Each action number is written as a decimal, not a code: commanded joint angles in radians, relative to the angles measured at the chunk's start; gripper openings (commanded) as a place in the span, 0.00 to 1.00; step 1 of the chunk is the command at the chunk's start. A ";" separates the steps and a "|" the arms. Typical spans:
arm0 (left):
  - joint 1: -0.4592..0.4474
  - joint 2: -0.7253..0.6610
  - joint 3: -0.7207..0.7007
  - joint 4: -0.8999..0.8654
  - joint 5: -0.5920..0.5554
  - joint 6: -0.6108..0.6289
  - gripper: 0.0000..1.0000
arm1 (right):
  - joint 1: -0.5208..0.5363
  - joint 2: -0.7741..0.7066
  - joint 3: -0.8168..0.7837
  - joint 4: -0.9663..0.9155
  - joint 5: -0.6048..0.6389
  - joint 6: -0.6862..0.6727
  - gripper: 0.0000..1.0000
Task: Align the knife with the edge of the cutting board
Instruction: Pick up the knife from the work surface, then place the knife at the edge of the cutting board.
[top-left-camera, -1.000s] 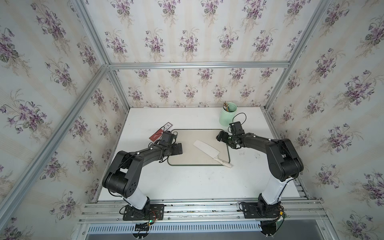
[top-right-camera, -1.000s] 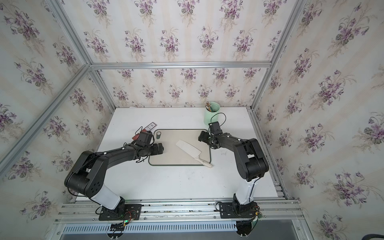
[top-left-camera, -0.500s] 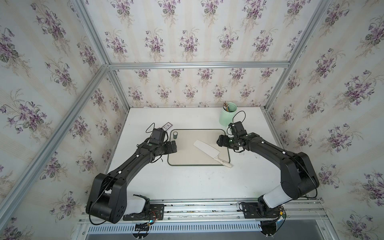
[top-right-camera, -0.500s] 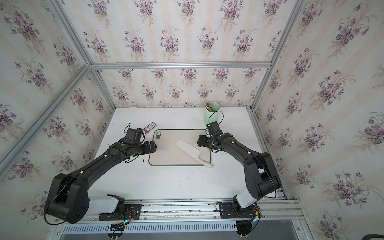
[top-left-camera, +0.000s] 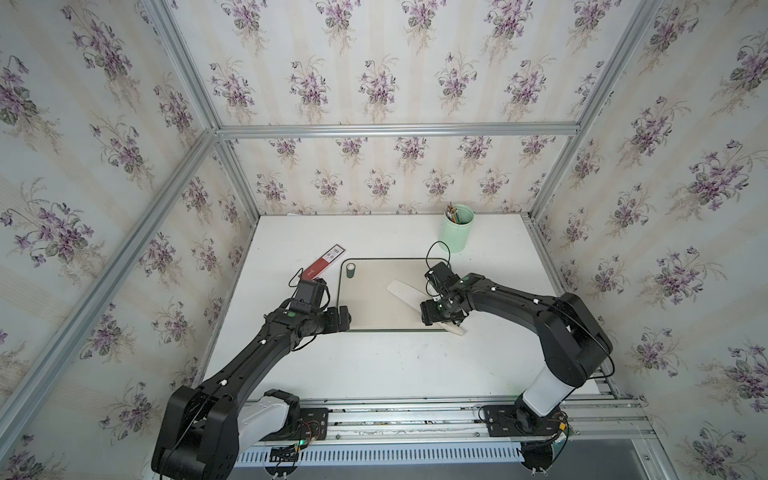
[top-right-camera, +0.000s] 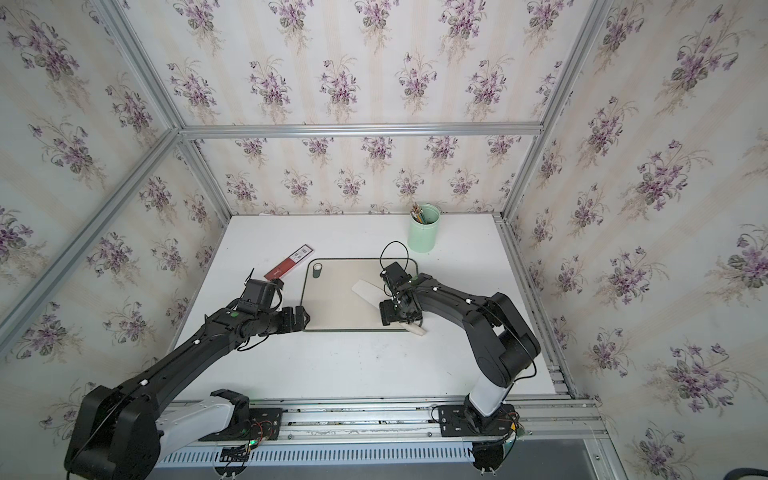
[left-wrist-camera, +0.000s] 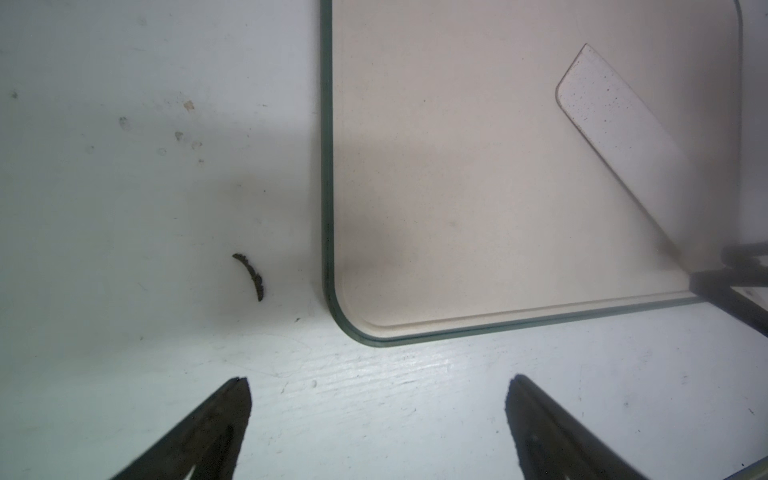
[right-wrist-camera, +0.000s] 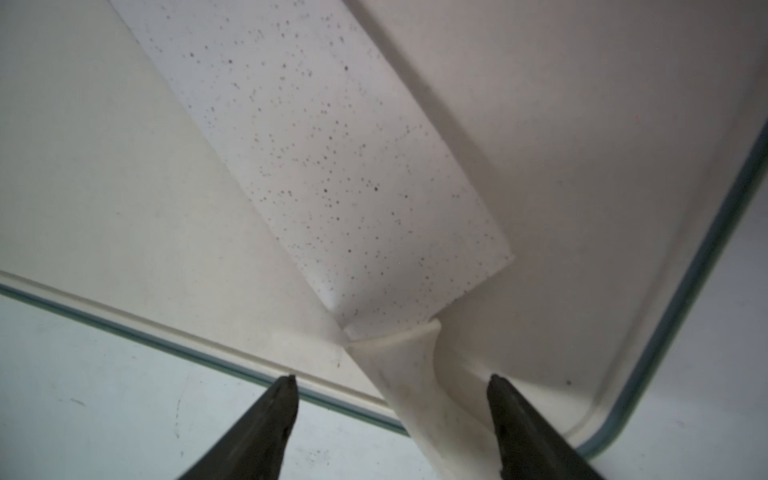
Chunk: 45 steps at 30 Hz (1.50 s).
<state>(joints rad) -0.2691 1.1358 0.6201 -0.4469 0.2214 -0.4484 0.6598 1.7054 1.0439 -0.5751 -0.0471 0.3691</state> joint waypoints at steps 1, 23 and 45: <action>-0.001 -0.004 -0.005 0.026 0.014 0.016 0.99 | 0.014 0.025 0.012 -0.025 0.031 -0.008 0.73; -0.001 0.001 -0.012 0.026 0.007 0.014 0.99 | 0.034 0.067 0.010 -0.024 0.015 0.034 0.15; -0.001 0.015 -0.012 0.035 0.004 0.018 0.99 | 0.056 -0.126 -0.139 0.024 0.046 0.351 0.00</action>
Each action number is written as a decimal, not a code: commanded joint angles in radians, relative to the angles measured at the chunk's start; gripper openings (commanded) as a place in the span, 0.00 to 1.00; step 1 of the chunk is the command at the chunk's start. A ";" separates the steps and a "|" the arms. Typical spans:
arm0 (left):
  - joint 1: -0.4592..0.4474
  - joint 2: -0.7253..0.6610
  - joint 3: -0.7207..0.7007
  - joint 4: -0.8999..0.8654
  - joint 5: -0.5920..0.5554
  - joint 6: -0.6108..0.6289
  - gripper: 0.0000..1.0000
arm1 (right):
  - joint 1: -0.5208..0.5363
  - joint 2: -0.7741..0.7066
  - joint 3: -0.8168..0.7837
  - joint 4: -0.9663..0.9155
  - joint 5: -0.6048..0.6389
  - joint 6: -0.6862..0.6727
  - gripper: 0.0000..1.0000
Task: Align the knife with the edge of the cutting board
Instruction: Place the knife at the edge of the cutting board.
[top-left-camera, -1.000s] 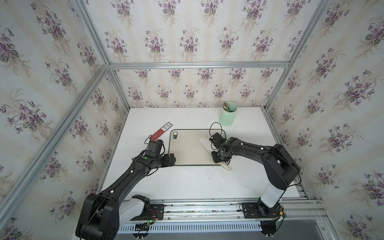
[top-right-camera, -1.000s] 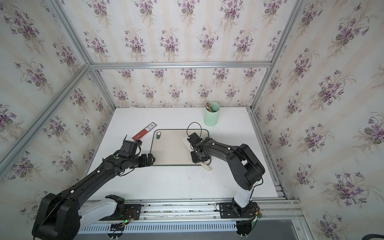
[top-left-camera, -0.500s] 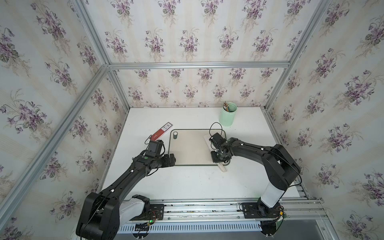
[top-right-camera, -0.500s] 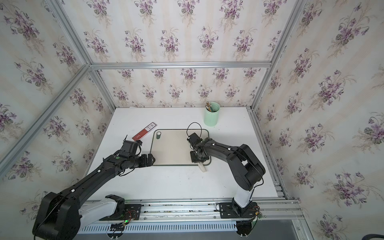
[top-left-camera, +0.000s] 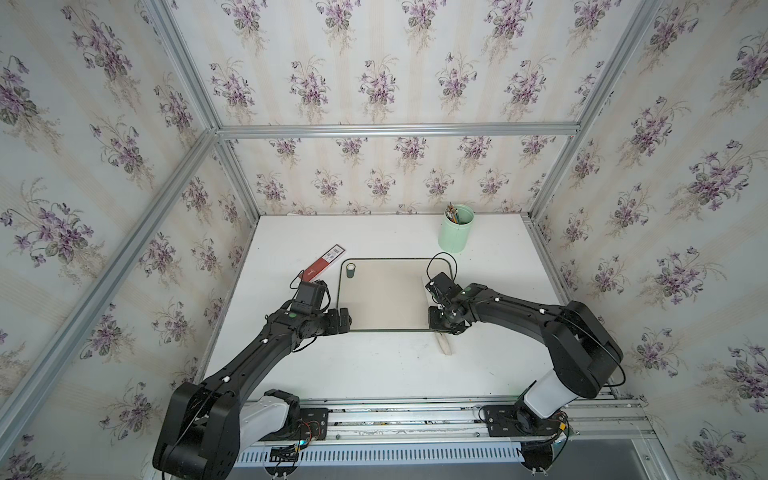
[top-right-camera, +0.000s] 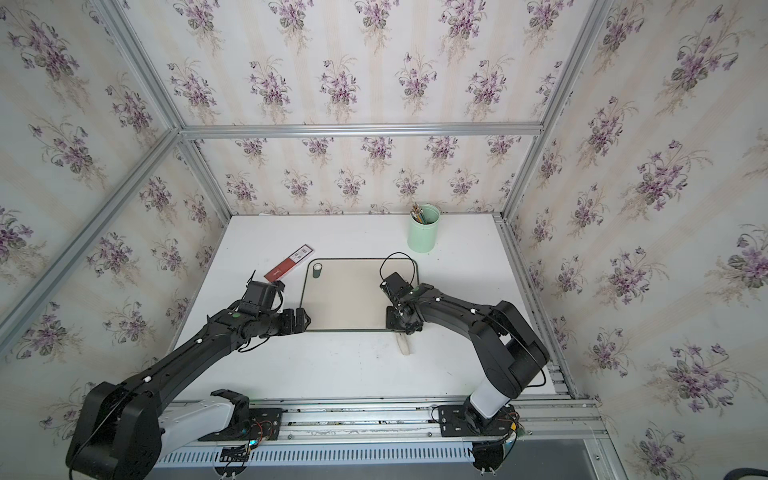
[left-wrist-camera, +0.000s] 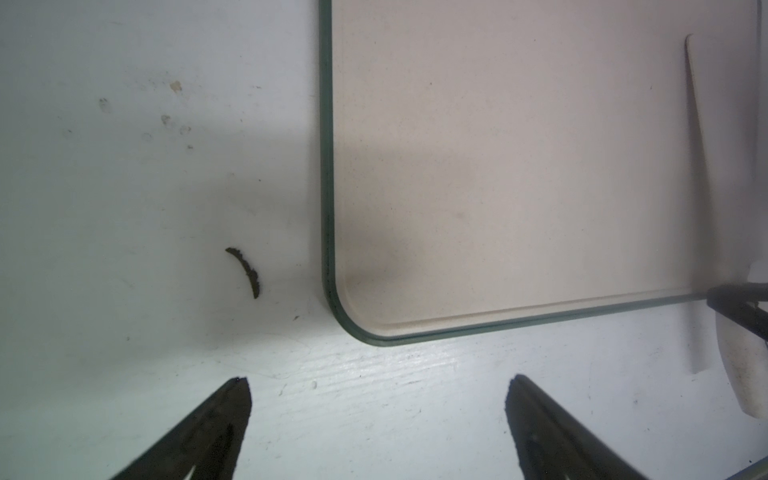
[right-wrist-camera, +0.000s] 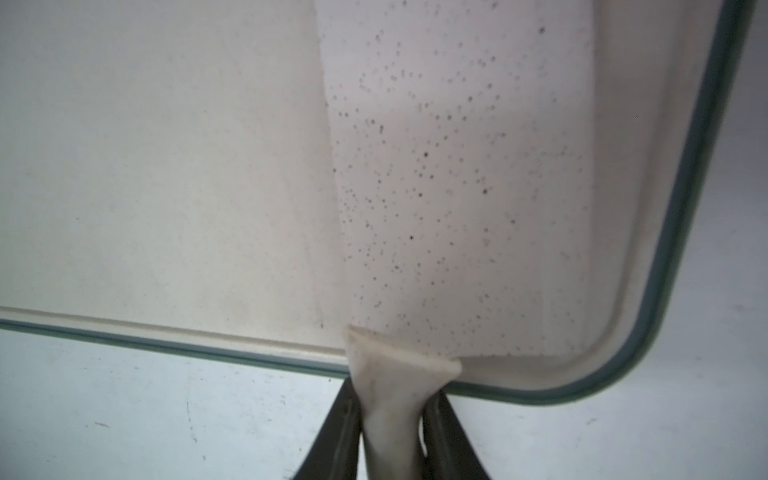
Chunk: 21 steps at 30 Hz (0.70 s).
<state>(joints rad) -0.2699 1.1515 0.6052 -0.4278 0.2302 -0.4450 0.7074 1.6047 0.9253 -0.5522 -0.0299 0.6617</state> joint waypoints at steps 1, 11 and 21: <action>0.000 -0.002 0.001 0.018 -0.002 0.015 0.99 | 0.012 -0.035 -0.029 0.003 0.027 0.062 0.00; 0.000 -0.001 -0.001 0.014 -0.006 0.012 0.99 | 0.072 -0.094 -0.126 0.030 0.059 0.142 0.00; 0.000 -0.007 -0.003 0.014 -0.009 0.013 0.99 | 0.081 -0.091 -0.172 0.084 0.084 0.189 0.00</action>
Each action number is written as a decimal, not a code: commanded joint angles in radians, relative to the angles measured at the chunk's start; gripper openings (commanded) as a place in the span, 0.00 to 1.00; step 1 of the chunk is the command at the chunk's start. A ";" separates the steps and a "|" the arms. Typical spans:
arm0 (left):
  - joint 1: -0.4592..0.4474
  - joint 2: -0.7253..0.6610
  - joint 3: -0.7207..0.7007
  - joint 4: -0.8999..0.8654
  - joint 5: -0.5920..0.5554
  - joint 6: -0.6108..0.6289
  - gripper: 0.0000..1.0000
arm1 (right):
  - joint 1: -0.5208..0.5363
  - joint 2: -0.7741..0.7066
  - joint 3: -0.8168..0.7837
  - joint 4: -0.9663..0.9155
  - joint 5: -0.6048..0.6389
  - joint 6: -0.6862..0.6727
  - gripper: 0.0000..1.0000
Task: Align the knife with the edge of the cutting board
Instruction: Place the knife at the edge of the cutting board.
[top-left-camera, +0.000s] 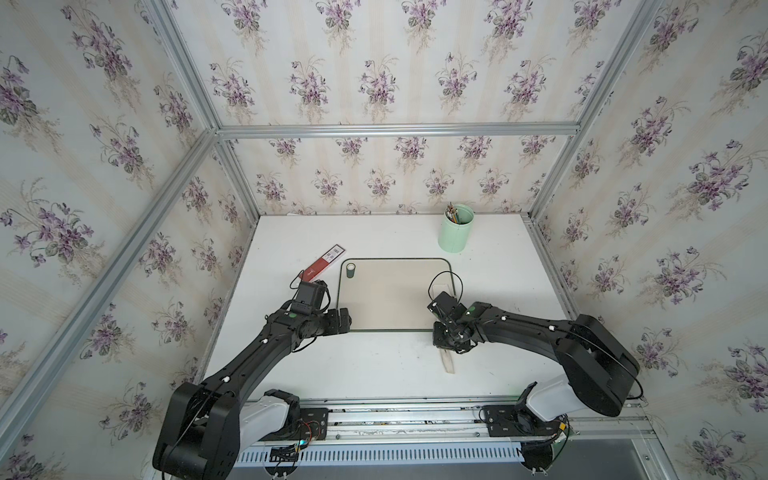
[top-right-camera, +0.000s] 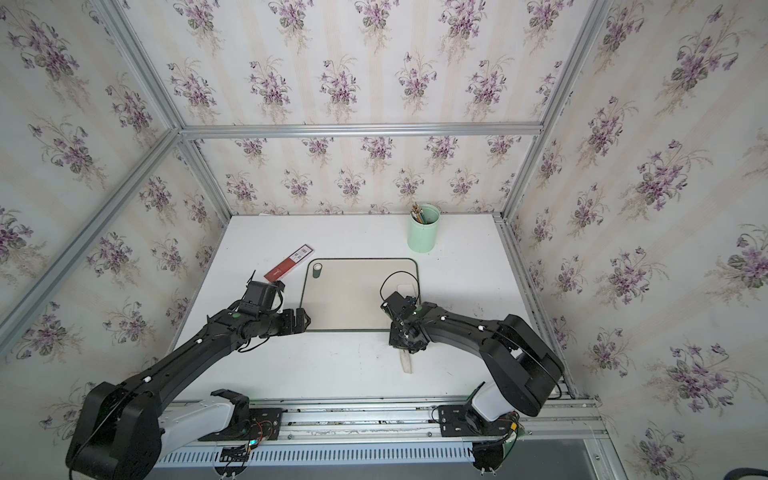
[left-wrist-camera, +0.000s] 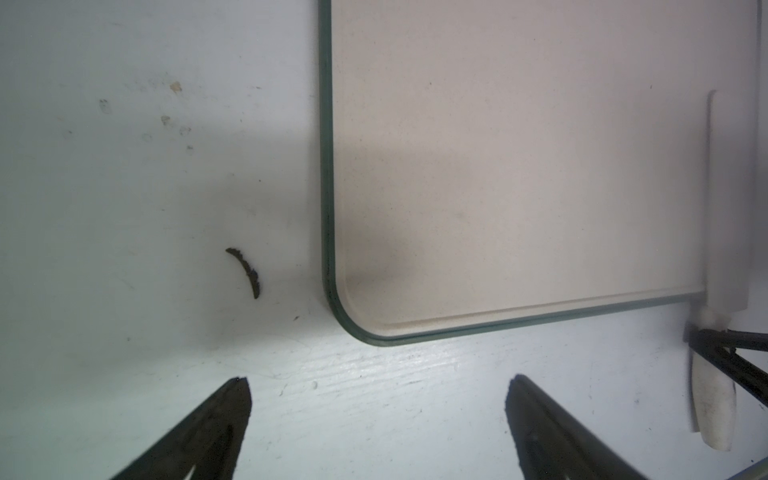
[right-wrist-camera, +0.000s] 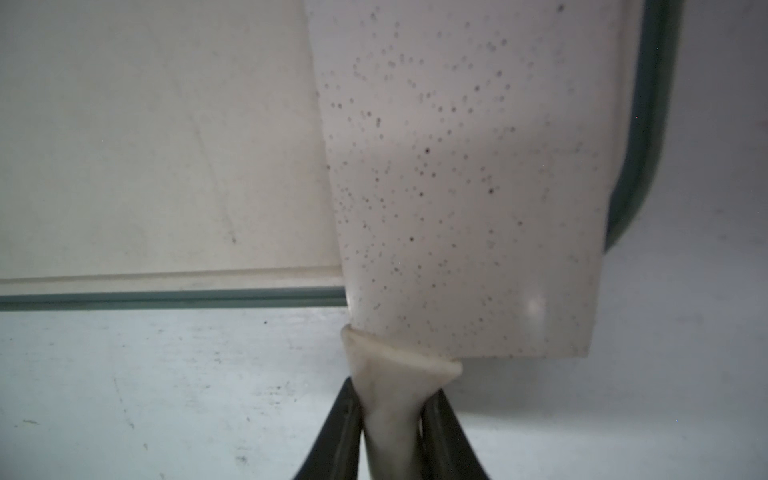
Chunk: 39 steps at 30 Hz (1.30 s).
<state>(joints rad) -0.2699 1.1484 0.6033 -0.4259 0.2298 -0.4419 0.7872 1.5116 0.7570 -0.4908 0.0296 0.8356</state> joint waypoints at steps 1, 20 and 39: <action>0.000 -0.004 -0.002 0.012 -0.011 0.011 0.99 | 0.001 0.002 -0.004 0.021 0.027 0.013 0.00; 0.001 0.007 0.003 0.012 -0.013 0.012 0.99 | -0.005 0.034 0.045 0.008 0.057 -0.003 0.00; 0.000 0.007 0.001 0.010 -0.009 0.010 0.99 | -0.023 0.003 -0.004 0.020 0.056 -0.005 0.00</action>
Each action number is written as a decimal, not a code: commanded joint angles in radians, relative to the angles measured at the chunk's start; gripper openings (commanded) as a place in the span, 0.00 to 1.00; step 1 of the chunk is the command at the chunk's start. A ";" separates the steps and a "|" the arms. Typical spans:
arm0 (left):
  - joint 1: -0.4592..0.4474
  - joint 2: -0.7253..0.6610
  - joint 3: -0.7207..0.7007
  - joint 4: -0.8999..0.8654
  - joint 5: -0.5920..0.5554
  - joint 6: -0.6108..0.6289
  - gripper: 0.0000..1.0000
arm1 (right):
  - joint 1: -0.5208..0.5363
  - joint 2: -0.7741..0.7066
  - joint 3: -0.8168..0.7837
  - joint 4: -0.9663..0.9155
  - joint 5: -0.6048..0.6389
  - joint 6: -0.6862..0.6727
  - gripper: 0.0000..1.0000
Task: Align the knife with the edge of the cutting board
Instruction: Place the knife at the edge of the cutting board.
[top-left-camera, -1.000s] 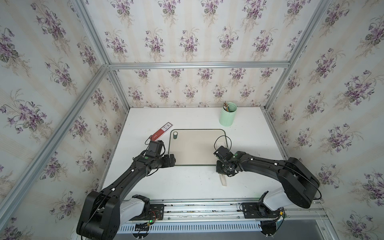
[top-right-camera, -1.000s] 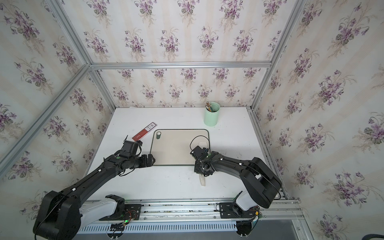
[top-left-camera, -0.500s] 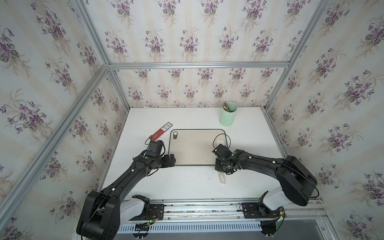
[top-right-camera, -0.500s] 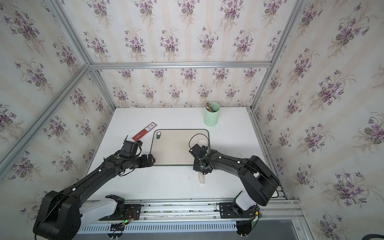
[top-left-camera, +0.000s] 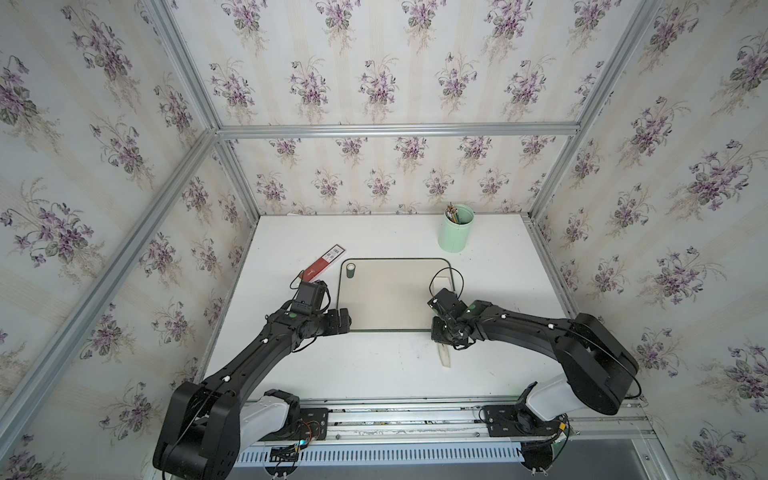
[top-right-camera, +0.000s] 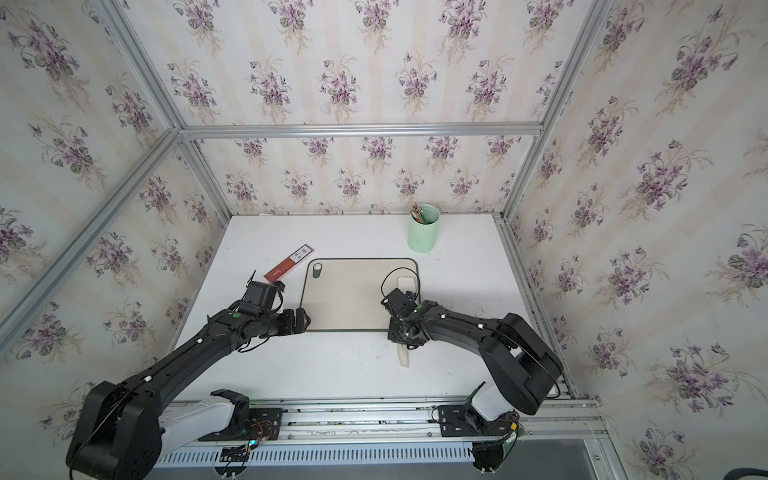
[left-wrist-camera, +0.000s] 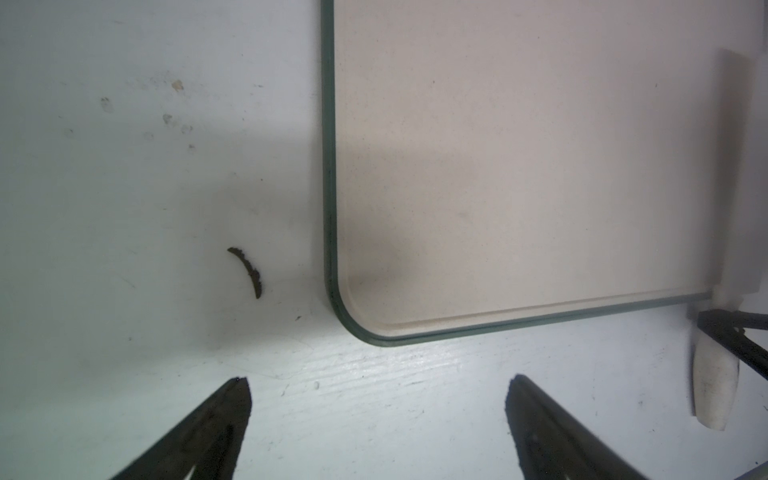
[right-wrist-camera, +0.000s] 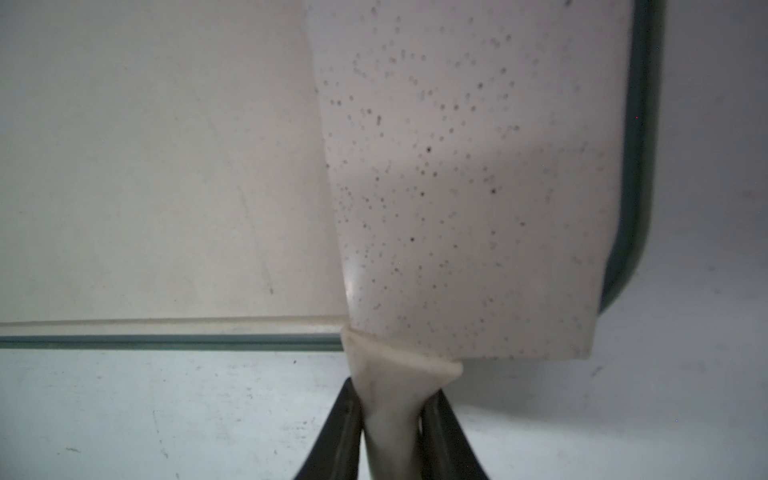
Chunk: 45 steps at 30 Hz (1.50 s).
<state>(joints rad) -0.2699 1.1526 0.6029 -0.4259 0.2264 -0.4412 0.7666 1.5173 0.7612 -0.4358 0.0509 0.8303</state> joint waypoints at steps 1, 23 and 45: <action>0.000 0.002 0.001 0.010 -0.006 0.009 0.99 | -0.002 -0.006 -0.006 -0.041 0.040 0.000 0.00; -0.001 0.004 0.001 0.011 -0.007 0.010 0.99 | 0.003 -0.004 -0.017 -0.020 0.009 -0.031 0.00; 0.000 0.001 -0.002 0.016 -0.004 0.012 0.99 | 0.003 0.004 0.001 -0.040 0.019 -0.028 0.43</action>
<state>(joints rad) -0.2699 1.1534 0.6006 -0.4248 0.2268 -0.4412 0.7696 1.5158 0.7586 -0.4614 0.0597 0.8082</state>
